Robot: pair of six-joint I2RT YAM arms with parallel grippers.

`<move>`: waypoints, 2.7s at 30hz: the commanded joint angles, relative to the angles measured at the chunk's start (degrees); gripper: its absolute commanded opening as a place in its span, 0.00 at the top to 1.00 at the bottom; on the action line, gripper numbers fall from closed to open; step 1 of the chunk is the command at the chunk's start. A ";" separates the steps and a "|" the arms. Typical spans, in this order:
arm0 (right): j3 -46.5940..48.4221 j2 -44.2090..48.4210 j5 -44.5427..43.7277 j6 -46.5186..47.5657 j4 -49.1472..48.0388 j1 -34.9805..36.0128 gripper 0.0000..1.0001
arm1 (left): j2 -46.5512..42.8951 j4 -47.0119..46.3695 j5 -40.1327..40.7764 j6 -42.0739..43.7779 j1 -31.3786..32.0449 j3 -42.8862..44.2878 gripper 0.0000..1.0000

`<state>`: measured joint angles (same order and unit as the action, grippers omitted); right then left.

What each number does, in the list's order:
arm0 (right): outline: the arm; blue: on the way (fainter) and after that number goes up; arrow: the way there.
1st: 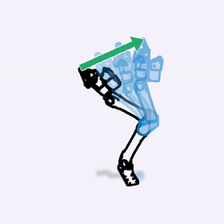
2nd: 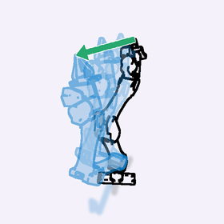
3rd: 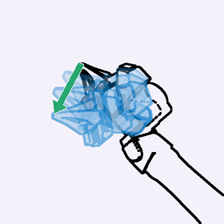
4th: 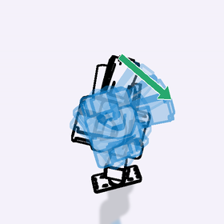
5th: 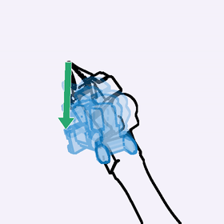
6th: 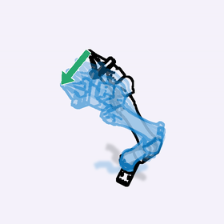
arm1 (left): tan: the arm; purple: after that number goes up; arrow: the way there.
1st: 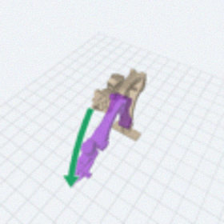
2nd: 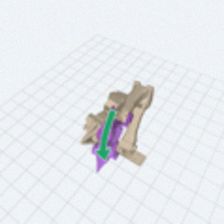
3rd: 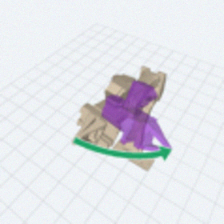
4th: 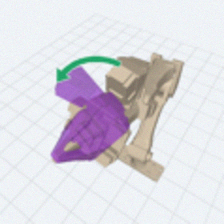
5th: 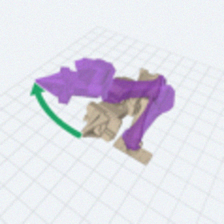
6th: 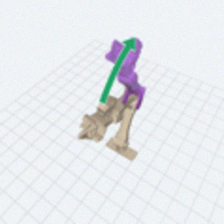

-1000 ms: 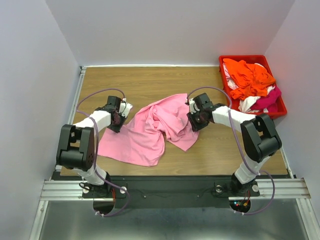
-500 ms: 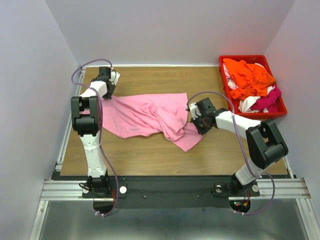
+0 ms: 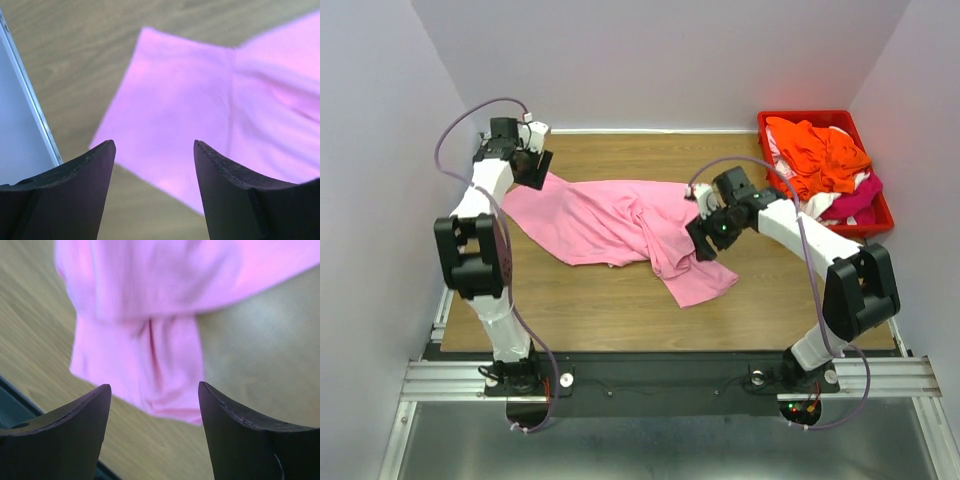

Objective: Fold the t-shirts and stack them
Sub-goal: Flatten the tshirt out

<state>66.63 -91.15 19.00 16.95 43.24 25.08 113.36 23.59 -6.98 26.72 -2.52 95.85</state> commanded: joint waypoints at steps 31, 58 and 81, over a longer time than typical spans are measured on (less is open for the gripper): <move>36.12 -39.98 -16.63 -10.80 -10.46 -7.68 0.52 | -10.79 -2.41 -6.90 -0.80 0.06 -26.33 0.32; 14.93 -12.11 -9.95 -5.52 -7.56 -13.56 0.29 | -26.18 8.75 -15.07 8.36 -1.34 -23.89 0.22; 15.81 -24.24 -9.78 -6.05 -11.78 -14.27 0.50 | -14.40 5.50 -22.29 2.02 -13.03 -15.43 0.22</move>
<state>81.78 -114.34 9.28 11.16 34.24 10.94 98.61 30.24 -28.29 29.87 -15.03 77.32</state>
